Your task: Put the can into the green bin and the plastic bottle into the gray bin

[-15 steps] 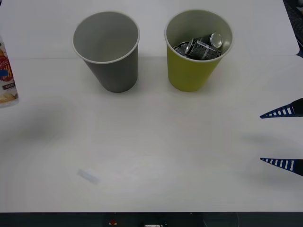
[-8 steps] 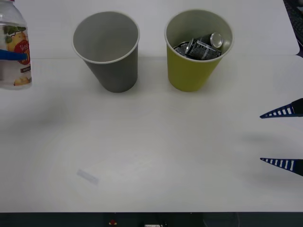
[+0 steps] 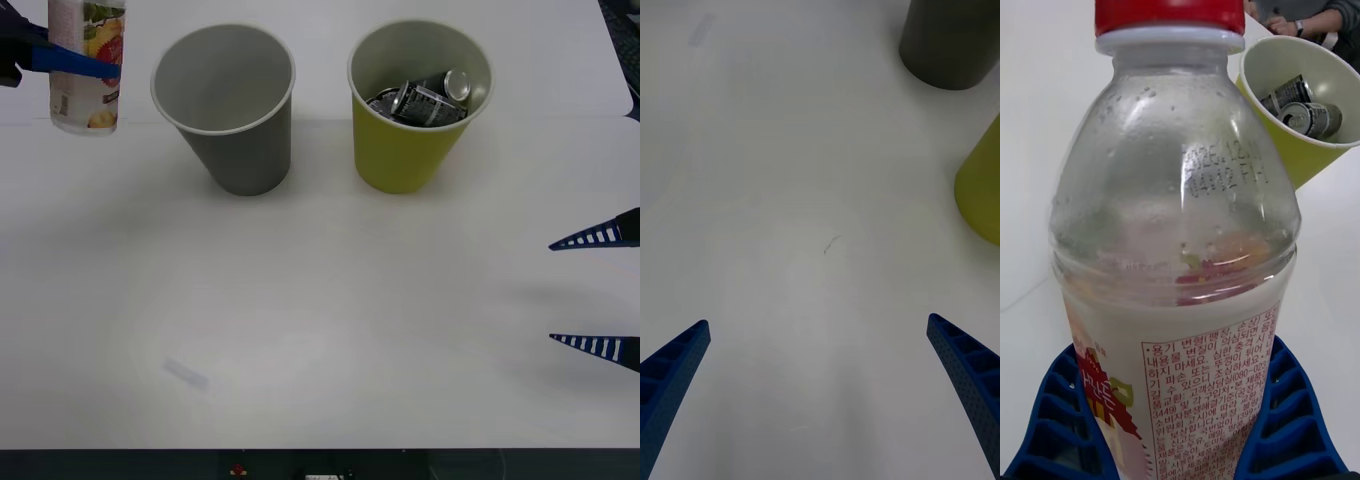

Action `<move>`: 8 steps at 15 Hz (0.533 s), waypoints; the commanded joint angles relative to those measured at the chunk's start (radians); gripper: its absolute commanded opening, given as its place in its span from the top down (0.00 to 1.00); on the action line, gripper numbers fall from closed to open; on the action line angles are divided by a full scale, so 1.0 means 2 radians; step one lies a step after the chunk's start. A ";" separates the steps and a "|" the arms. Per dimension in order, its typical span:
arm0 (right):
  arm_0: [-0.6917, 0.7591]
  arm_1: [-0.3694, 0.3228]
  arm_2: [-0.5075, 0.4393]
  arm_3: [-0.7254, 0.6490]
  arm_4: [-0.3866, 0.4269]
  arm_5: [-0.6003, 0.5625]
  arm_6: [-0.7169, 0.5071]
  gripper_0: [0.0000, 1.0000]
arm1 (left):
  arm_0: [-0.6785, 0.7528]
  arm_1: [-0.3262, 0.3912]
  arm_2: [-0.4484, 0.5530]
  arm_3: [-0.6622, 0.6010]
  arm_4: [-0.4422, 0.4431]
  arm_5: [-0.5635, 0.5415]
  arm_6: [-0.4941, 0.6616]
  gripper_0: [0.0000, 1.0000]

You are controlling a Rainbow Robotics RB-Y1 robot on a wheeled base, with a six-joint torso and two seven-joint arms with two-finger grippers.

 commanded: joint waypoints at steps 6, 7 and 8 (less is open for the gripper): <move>0.000 0.000 0.000 0.000 0.000 0.000 0.000 0.00 | -0.089 -0.045 -0.076 -0.002 -0.083 0.000 0.024 1.00; 0.000 0.000 0.000 0.000 0.000 0.000 0.000 0.00 | -0.099 -0.056 -0.084 -0.002 -0.099 0.000 0.030 1.00; 0.000 0.000 0.000 0.000 0.000 0.000 0.000 0.00 | -0.106 -0.066 -0.089 -0.002 -0.114 0.000 0.034 1.00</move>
